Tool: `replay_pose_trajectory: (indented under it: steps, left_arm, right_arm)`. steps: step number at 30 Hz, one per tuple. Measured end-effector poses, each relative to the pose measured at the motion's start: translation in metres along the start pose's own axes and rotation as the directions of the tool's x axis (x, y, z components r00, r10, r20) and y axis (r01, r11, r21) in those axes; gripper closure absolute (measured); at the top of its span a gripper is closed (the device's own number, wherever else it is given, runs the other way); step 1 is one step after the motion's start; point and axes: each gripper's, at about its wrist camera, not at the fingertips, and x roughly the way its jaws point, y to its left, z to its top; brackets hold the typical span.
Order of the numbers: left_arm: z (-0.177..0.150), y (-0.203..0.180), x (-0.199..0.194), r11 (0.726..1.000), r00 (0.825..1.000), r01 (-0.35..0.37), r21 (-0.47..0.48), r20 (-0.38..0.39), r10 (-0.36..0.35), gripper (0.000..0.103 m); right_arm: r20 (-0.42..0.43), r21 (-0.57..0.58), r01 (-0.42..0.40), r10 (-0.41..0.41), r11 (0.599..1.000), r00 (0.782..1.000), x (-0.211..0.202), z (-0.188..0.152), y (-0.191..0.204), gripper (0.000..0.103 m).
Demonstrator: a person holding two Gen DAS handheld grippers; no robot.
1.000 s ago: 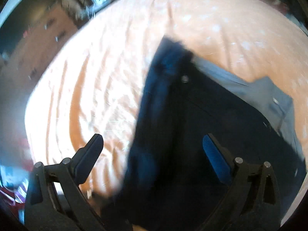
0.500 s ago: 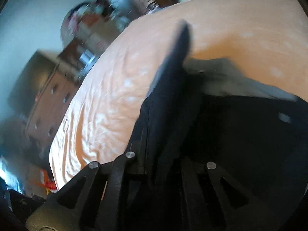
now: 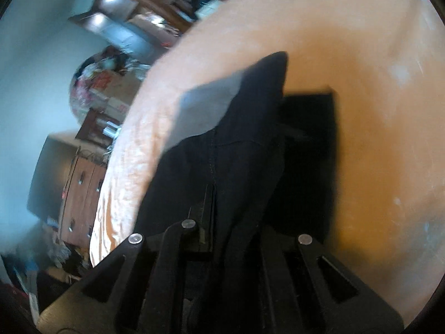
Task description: Fold small clothes
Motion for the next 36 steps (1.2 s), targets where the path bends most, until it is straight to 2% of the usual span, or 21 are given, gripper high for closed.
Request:
replay_pose_trajectory:
  steps: [3,7,9,11,13,16,18,20,21,23,25,27,28,30,33,35,36]
  left_arm:
    - [-0.006,-0.005,0.045,1.000,0.994,0.009,0.020,-0.111,-0.007,0.082]
    - [0.000,-0.004,0.044,1.000,0.995,0.002,0.014,-0.101,0.000,0.081]
    - [-0.009,-0.020,0.037,1.000,0.995,0.000,0.014,-0.103,0.001,0.078]
    - [-0.015,-0.012,0.031,1.000,0.992,0.008,-0.002,-0.127,-0.008,0.077]
    - [-0.020,-0.015,0.003,0.999,0.992,0.043,-0.018,-0.115,-0.045,0.077]
    - [-0.041,-0.011,-0.061,0.997,0.998,0.060,-0.043,-0.027,-0.061,0.076]
    - [-0.058,-0.003,-0.097,0.997,0.999,0.039,-0.067,0.027,-0.037,0.072]
    - [-0.081,0.009,-0.134,0.993,0.996,-0.028,-0.114,0.080,0.038,0.070]
    - [-0.090,0.016,-0.143,0.989,0.994,-0.055,-0.135,0.084,0.066,0.066]
    - [-0.110,0.032,-0.157,0.971,0.989,-0.115,-0.208,0.066,0.132,0.066]
    - [-0.131,0.051,-0.150,0.949,0.986,-0.161,-0.270,-0.004,0.166,0.066]
    - [-0.142,0.071,-0.143,0.937,0.985,-0.174,-0.302,-0.032,0.172,0.066]
    - [-0.144,0.074,-0.139,0.932,0.986,-0.168,-0.320,-0.035,0.166,0.066]
    - [-0.142,0.073,-0.139,0.930,0.986,-0.163,-0.328,-0.016,0.168,0.066]
    - [-0.137,0.073,-0.130,0.938,0.987,-0.147,-0.315,0.021,0.162,0.066]
    - [-0.142,0.072,-0.121,0.939,0.974,-0.216,-0.267,0.014,0.228,0.062]
    - [-0.145,0.074,-0.107,0.931,0.962,-0.267,-0.247,-0.018,0.271,0.060]
  right_arm:
    - [-0.059,0.050,0.020,-0.017,0.999,0.998,0.021,-0.003,-0.025,0.097]
    - [-0.031,0.021,0.009,-0.008,1.000,0.999,0.011,0.001,-0.021,0.097]
    - [-0.046,0.007,0.022,-0.022,1.000,0.999,0.012,0.001,-0.022,0.094]
    - [-0.088,0.005,0.020,-0.019,1.000,0.996,0.016,-0.003,-0.026,0.090]
    - [-0.116,0.003,0.012,-0.012,1.000,0.993,0.010,-0.007,-0.023,0.084]
    - [-0.150,-0.005,-0.019,0.018,1.000,0.989,-0.007,-0.022,-0.020,0.065]
    - [-0.165,-0.008,-0.023,0.021,1.000,0.986,-0.014,-0.035,-0.018,0.063]
    - [-0.163,-0.019,-0.018,0.015,1.000,0.987,-0.021,-0.048,-0.013,0.061]
    - [-0.155,-0.021,-0.016,0.012,1.000,0.988,-0.023,-0.053,-0.010,0.061]
    - [-0.141,-0.023,-0.007,0.004,1.000,0.990,-0.022,-0.060,-0.008,0.060]
    - [-0.128,0.010,-0.005,0.007,1.000,0.992,-0.018,-0.058,-0.013,0.061]
    - [-0.102,-0.003,0.024,-0.024,1.000,0.994,-0.017,-0.058,-0.014,0.072]
    - [-0.093,-0.014,0.033,-0.034,0.999,0.995,-0.018,-0.059,-0.012,0.086]
    - [-0.069,-0.014,0.018,-0.018,1.000,0.997,-0.023,-0.060,-0.010,0.090]
    - [-0.047,0.033,0.015,-0.013,0.999,0.999,-0.034,-0.057,-0.030,0.092]
    - [-0.057,0.055,0.009,-0.006,0.998,0.998,-0.032,-0.060,-0.041,0.094]
    - [-0.057,0.046,0.019,-0.016,0.999,0.998,-0.030,-0.061,-0.042,0.094]
